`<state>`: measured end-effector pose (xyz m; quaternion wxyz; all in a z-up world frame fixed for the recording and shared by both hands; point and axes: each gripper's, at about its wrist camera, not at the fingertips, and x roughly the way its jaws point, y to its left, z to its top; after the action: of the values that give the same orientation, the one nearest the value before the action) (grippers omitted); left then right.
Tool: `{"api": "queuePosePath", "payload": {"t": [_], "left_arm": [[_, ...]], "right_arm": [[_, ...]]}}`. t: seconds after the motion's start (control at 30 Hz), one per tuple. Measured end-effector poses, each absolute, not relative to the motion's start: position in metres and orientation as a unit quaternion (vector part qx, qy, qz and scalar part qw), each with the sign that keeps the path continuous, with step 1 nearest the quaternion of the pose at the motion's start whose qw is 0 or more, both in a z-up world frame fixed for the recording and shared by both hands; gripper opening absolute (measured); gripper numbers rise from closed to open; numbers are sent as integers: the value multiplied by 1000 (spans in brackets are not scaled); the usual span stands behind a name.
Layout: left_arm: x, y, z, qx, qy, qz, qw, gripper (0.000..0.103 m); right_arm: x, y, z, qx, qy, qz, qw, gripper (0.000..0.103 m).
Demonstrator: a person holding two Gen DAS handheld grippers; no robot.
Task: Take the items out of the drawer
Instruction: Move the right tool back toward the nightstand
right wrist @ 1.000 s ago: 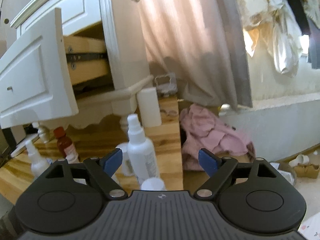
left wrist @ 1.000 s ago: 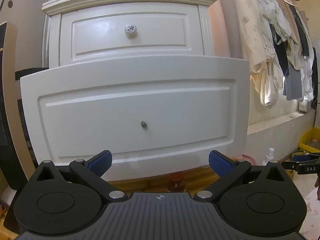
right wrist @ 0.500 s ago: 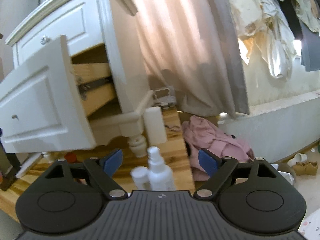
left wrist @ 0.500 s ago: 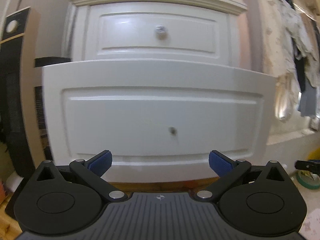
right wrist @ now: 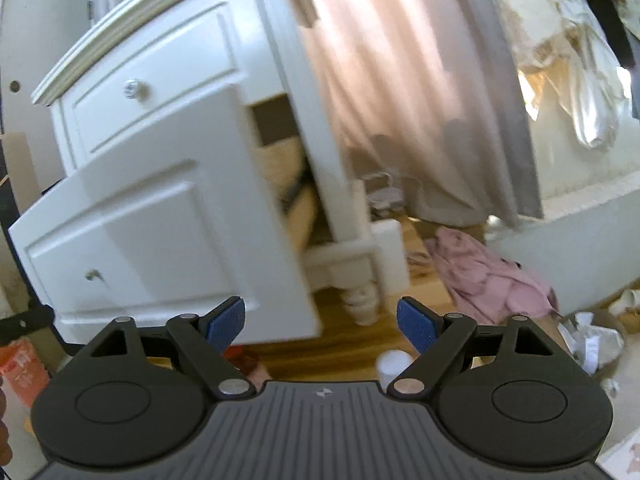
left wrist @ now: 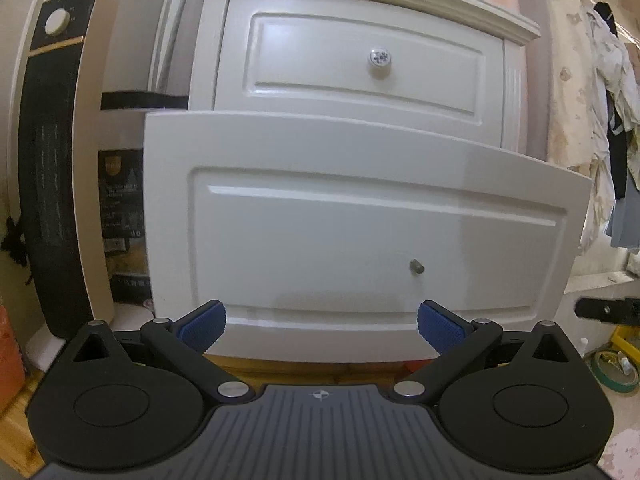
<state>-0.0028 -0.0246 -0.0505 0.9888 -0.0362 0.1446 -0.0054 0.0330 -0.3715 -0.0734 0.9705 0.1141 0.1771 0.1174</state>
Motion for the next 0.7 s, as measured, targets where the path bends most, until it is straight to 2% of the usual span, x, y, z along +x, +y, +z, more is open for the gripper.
{"api": "queuePosePath", "payload": {"t": [0.5, 0.57, 0.6, 0.7], "left_arm": [[-9, 2, -46, -33, 125, -14, 992, 103], [-8, 1, -46, -33, 125, -23, 991, 103], [-8, 0, -47, -31, 127, -29, 991, 103], [-7, -2, -46, -25, 127, -41, 991, 103]], "right_arm": [[25, -266, -30, 25, 144, 125, 981, 88], [19, -255, -24, 19, 136, 123, 983, 100], [15, -250, -22, 18, 127, 120, 984, 103], [1, -234, -13, 17, 111, 112, 987, 103]]}}
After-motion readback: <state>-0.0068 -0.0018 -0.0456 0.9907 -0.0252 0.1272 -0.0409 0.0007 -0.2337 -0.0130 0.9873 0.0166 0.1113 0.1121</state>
